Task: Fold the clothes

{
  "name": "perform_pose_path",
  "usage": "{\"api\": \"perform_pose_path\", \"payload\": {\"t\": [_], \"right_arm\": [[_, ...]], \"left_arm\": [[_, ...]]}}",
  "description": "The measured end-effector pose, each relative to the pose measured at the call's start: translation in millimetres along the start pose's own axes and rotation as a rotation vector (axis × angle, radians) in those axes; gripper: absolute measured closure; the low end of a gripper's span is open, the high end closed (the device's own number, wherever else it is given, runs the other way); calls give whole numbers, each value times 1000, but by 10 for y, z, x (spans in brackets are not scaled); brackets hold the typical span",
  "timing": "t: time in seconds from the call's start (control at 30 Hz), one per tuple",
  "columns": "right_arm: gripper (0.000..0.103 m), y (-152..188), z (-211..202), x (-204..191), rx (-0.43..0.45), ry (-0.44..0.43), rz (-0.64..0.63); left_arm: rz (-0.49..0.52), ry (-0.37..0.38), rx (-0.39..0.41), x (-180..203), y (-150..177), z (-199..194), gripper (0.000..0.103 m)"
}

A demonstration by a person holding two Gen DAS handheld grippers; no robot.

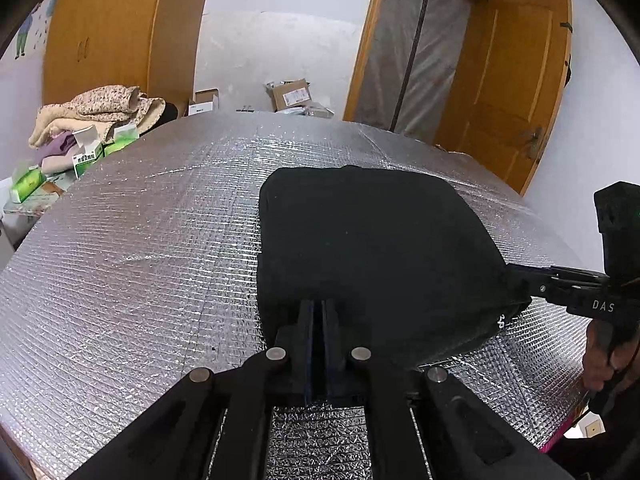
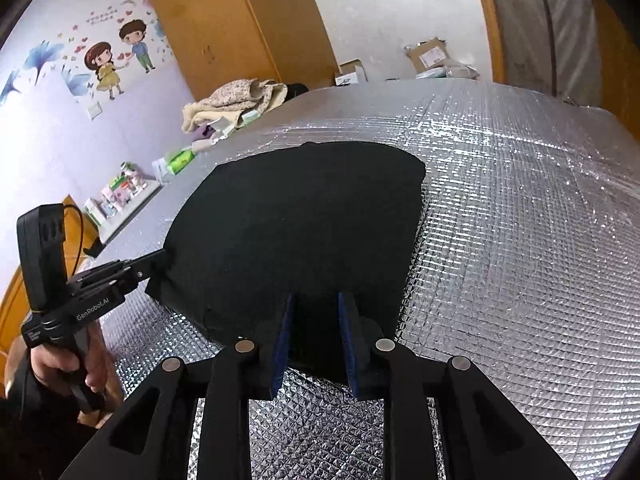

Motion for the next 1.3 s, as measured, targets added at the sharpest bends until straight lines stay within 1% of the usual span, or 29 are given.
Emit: {"api": "perform_pose_path", "payload": {"t": [0.1,0.27,0.33,0.43,0.5,0.53,0.6,0.63,0.67,0.77,0.87,0.97,1.03,1.07,1.1,1.23,1.3], "right_arm": [[79,-6,-106,30,25,-19,34],[79,37,-175,221,27,-23,101],[79,27,-188,304,29,-30,136],[79,-56,-198,323,47,-29,143],[79,-118,-182,304,58,-31,139],[79,-139,-159,296,58,-32,139],[79,-156,-63,307,30,-30,140],[79,-149,-12,317,7,-26,143],[79,-140,12,327,-2,-27,150],[80,-194,-54,320,22,-32,139],[80,-335,-91,299,48,-36,122],[80,-522,-14,242,62,-33,95],[80,-607,116,241,44,-27,90],[81,-619,201,245,21,-20,94],[81,-605,290,261,-5,-13,99],[81,-601,308,307,-5,-28,120],[81,-658,248,261,18,-20,95]], "left_arm": [[-34,0,9,-77,10,-82,99],[-88,-24,44,-246,-69,-232,99],[-85,-20,63,-229,-153,-255,99],[-61,-14,76,-156,-277,-208,99],[-50,1,59,-112,-328,-74,99],[-50,-2,36,-112,-322,12,99],[-51,-15,-19,-111,-279,187,98],[-52,-15,-26,-113,-274,205,98],[-54,-12,-25,-116,-284,194,98],[-60,-6,-17,-123,-332,156,99],[-42,-12,9,-95,-483,144,99],[-33,-19,4,-85,-607,265,99],[-42,-26,-29,-101,-621,404,99],[-48,-24,-58,-119,-610,485,98],[-50,-20,-64,-129,-598,517,98],[-63,-15,-59,-142,-619,476,99],[-38,-20,-35,-91,-676,433,99]]}}
Point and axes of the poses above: each gripper's, at about its wrist camera, not at the fingertips, and z roughly the way its jaws point, x to its right, y to its underside, the point moved 3 cm from there along z, roughly the way its jaws point, and after that the axes turned 4 degrees about -x, right-handed, at the moved point
